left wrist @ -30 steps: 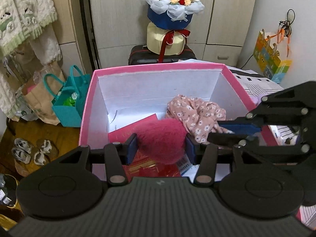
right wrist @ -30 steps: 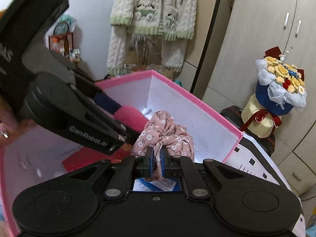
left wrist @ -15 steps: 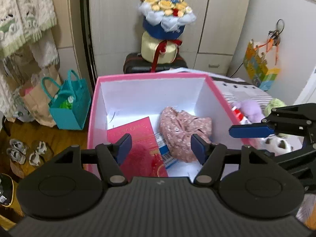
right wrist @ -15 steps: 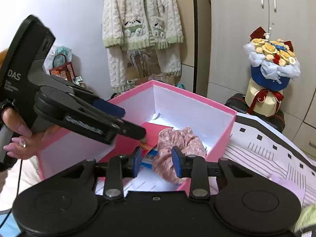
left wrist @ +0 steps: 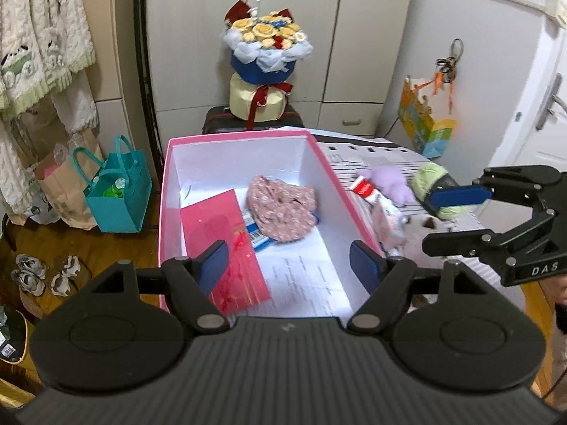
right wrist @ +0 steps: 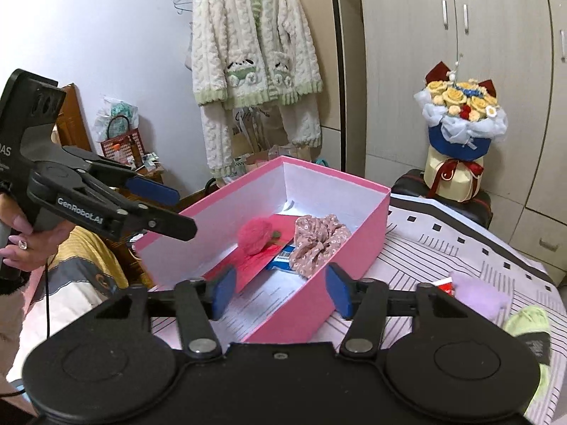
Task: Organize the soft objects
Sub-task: 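Move the left gripper back to the white plush cat on the bed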
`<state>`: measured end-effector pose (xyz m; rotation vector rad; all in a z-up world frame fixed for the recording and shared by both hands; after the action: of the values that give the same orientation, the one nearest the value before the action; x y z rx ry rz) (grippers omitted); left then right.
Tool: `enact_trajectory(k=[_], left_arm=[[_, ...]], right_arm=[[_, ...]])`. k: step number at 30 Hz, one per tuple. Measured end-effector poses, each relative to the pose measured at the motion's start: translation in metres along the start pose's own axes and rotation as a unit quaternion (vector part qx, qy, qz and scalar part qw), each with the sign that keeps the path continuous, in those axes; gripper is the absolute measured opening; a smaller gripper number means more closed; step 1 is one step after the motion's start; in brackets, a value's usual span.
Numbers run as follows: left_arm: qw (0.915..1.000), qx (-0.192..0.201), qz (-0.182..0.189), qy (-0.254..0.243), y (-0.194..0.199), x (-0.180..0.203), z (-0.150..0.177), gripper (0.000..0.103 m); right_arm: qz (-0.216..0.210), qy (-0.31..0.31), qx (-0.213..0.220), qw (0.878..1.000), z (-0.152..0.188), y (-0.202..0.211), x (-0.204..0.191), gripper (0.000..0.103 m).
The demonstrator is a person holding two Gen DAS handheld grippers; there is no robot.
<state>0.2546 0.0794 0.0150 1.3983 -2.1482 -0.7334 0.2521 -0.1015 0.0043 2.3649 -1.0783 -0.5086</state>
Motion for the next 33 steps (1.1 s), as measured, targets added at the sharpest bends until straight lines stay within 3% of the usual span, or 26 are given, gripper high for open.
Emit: enact_trajectory(k=[9, 17, 26, 33], left_arm=[[0.9988, 0.011, 0.012, -0.045, 0.048, 0.041, 0.018, 0.085], [0.9959, 0.008, 0.025, -0.087, 0.061, 0.077, 0.035, 0.087], [0.9927, -0.019, 0.071, -0.096, 0.045, 0.118, 0.057, 0.087], [0.9861, -0.022, 0.122, -0.110, 0.021, 0.151, 0.067, 0.090]], right_arm=[[0.010, 0.017, 0.019, 1.000, 0.021, 0.057, -0.010, 0.069], [0.032, 0.030, 0.023, 0.999, 0.044, 0.089, -0.009, 0.069], [0.058, 0.014, 0.022, 0.998, 0.084, 0.108, 0.007, 0.083], [0.077, 0.010, 0.019, 0.997, 0.115, 0.100, 0.022, 0.086]])
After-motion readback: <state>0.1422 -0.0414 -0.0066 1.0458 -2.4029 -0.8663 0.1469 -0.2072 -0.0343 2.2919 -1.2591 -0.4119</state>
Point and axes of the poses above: each gripper's, at about its wrist camera, not at the fingertips, and y roughly against the way its jaws point, x to its right, z to its underside, the point moved 7 cm from there along -y, roughly the way its jaws point, and after that the axes turned 2 degrees about -y, right-handed, at the moved point
